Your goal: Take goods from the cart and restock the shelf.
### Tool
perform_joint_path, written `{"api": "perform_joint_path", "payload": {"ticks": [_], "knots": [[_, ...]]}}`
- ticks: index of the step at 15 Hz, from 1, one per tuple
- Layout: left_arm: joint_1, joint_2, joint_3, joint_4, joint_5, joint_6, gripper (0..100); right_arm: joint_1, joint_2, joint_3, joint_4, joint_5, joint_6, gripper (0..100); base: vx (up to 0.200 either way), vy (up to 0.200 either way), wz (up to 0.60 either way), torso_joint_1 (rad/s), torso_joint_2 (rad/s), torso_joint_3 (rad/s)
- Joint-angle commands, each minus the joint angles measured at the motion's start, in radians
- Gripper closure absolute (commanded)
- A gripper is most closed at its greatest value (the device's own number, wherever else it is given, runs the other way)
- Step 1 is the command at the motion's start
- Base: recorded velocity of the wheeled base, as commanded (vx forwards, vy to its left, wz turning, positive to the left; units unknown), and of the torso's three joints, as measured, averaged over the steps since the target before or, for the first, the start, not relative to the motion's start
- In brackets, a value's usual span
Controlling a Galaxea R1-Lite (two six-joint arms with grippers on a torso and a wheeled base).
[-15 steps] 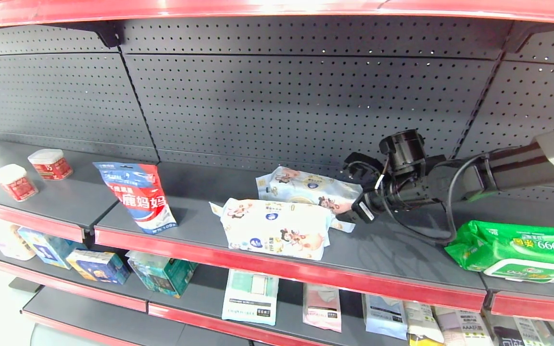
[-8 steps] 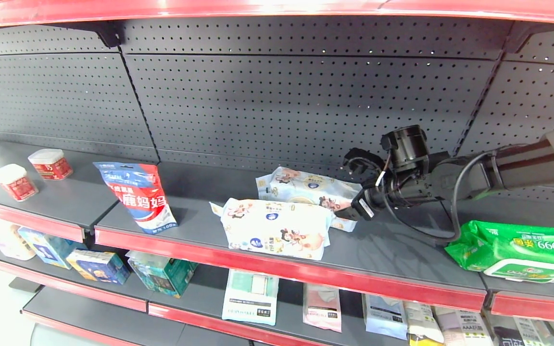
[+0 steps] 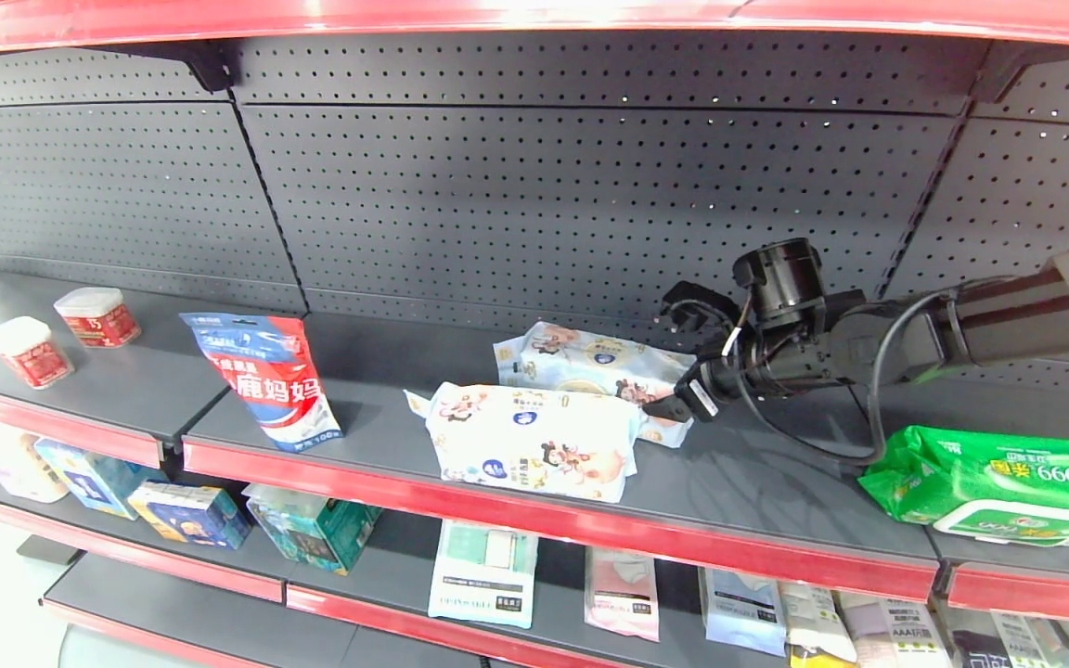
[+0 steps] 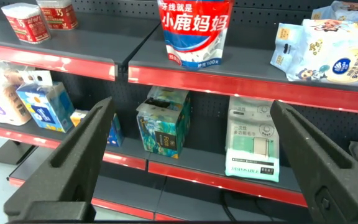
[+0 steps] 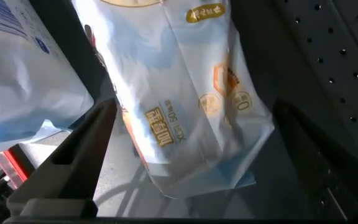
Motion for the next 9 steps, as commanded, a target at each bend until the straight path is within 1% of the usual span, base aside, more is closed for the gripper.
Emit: {"api": "perform_joint_path", "payload": {"ticks": [1, 9], "knots": [[0.000, 0.001, 0.000, 0.000, 0.001, 0.000, 0, -0.002, -0.002, 0.000, -0.001, -0.002, 0.000, 0, 0.000, 0.000, 0.00, 0.000, 0.00, 0.000], [0.000, 0.001, 0.000, 0.000, 0.001, 0.000, 0, 0.001, 0.001, -0.009, -0.001, -0.002, 0.000, 0, 0.000, 0.000, 0.00, 0.000, 0.00, 0.000]]}}
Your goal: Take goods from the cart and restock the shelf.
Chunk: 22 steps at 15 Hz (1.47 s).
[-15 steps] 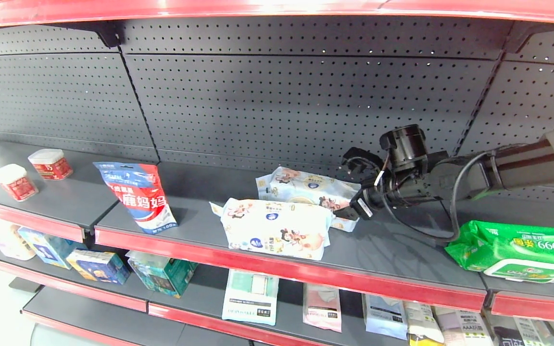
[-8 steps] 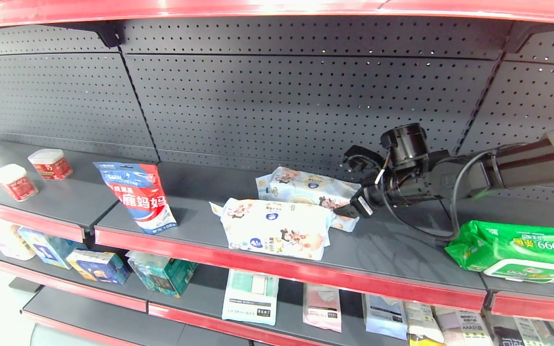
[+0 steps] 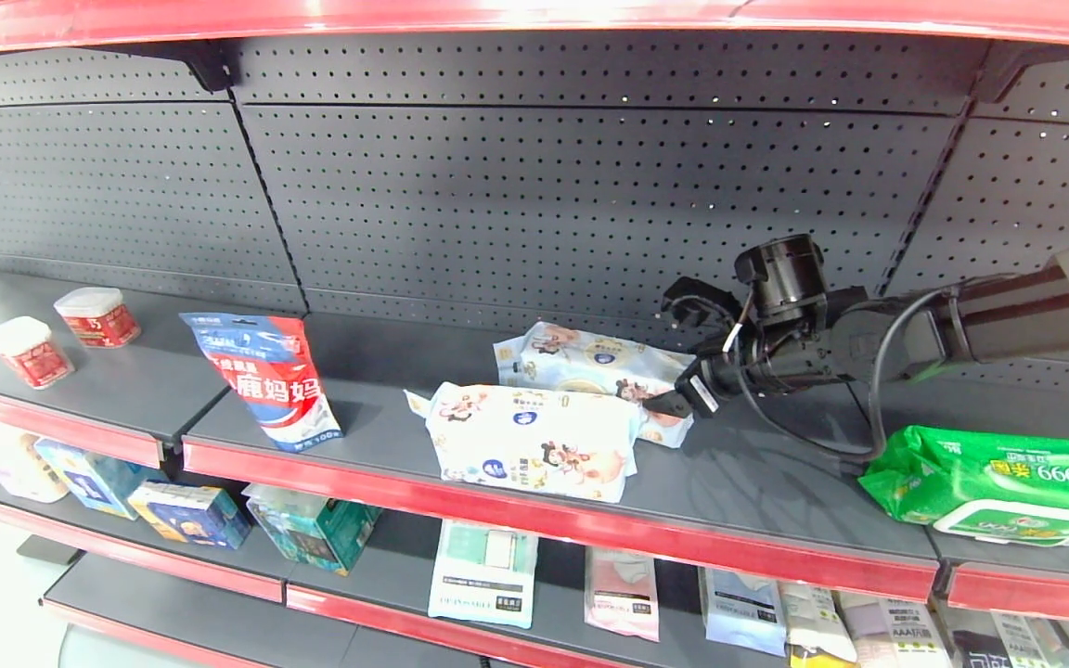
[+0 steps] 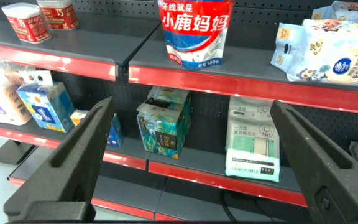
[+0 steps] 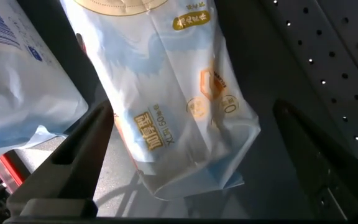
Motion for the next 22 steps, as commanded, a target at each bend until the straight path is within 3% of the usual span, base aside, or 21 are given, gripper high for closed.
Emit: {"api": "perform_joint_path", "payload": {"ticks": [1, 16, 22], "knots": [[0.000, 0.001, 0.000, 0.000, 0.001, 0.000, 0, 0.002, -0.001, 0.003, 0.000, 0.000, -0.001, 0, 0.000, 0.000, 0.00, 0.000, 0.00, 0.000], [0.000, 0.001, 0.000, 0.000, 0.001, 0.000, 0, -0.002, -0.034, 0.033, 0.000, -0.061, 0.005, 0, 0.000, 0.000, 0.00, 0.000, 0.00, 0.000], [0.000, 0.001, 0.000, 0.000, 0.001, 0.000, 0, -0.074, -0.166, 0.256, -0.087, -0.061, 0.040, 0, 0.000, 0.000, 0.00, 0.000, 0.00, 0.000]]}}
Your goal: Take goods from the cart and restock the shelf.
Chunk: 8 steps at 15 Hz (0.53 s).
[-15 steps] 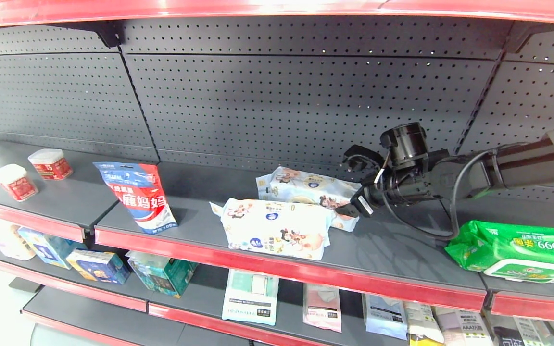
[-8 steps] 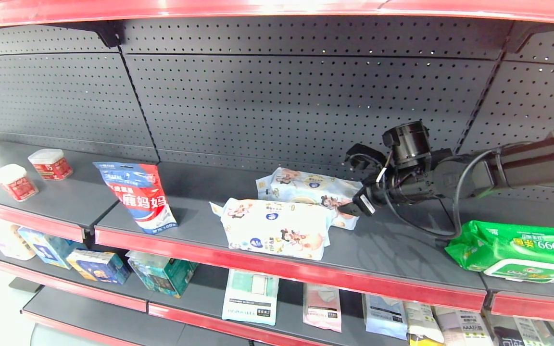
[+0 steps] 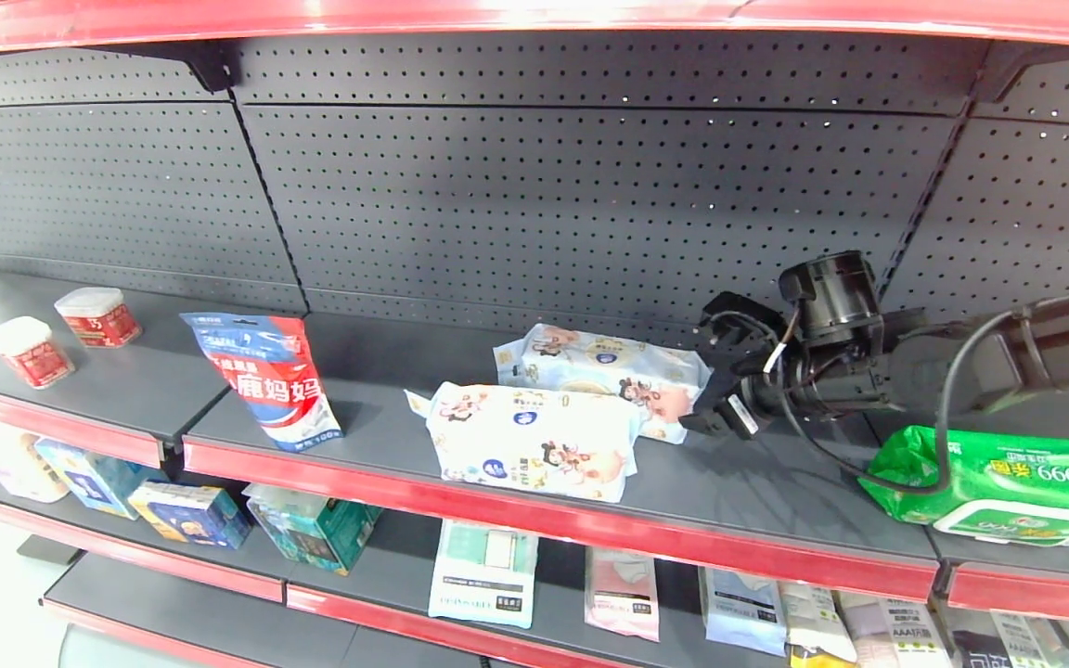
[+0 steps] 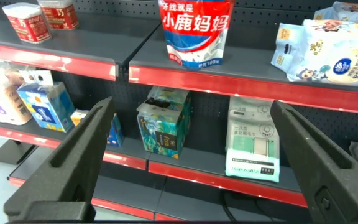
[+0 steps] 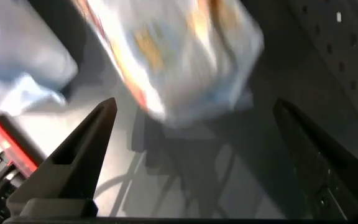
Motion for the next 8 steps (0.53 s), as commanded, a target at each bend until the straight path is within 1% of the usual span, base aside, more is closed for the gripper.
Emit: {"api": "perform_joint_path", "payload": {"ticks": [1, 6, 8], "knots": [[0.000, 0.001, 0.000, 0.000, 0.001, 0.000, 0, -0.042, -0.062, 0.050, -0.008, -0.001, 0.001, 0, 0.000, 0.000, 0.00, 0.000, 0.00, 0.000], [0.000, 0.001, 0.000, 0.000, 0.001, 0.000, 0, -0.062, -0.160, 0.098, -0.002, -0.017, 0.033, 0, 0.000, 0.000, 0.00, 0.000, 0.00, 0.000], [0.000, 0.001, 0.000, 0.000, 0.001, 0.000, 0, -0.072, -0.194, 0.125, 0.001, -0.050, 0.059, 0, 0.000, 0.000, 0.00, 0.000, 0.00, 0.000]]}}
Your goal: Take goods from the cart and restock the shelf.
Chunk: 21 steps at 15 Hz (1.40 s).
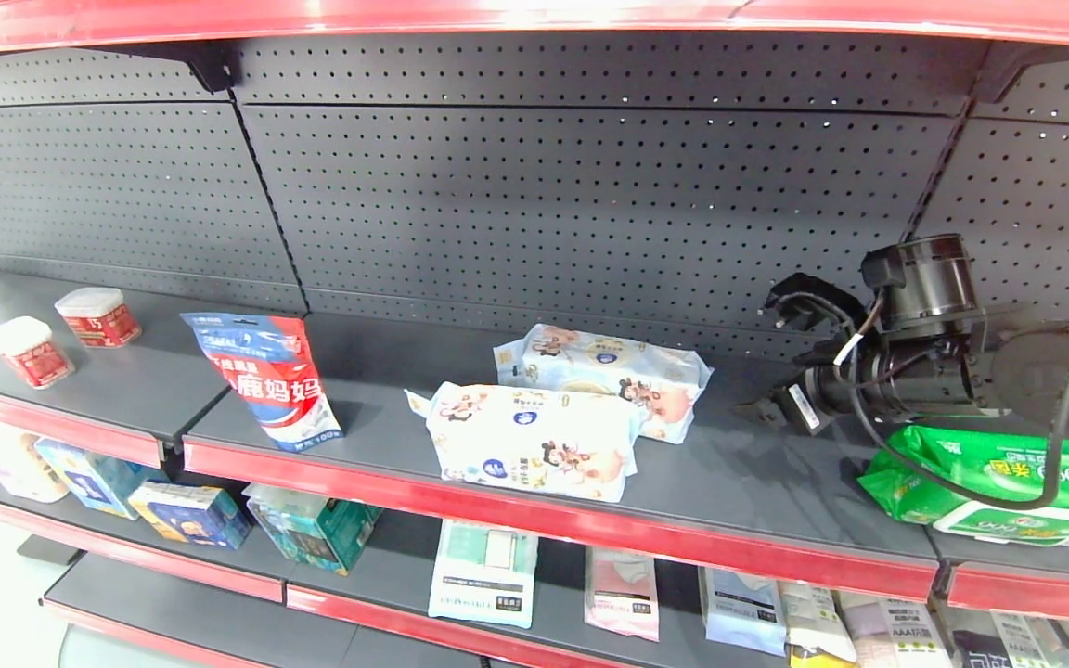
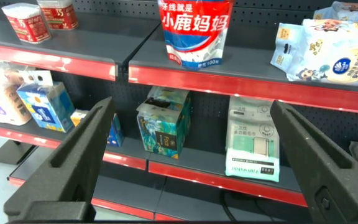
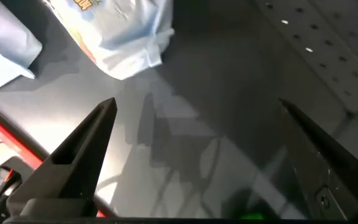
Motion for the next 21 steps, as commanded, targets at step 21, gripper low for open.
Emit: {"api": "perform_joint_path", "payload": {"ticks": [21], "knots": [[0.000, 0.001, 0.000, 0.000, 0.001, 0.000, 0, -0.098, -1.464, 0.881, 0.009, -0.230, 0.245, 0, 0.000, 0.000, 0.00, 0.000, 0.00, 0.000]]}}
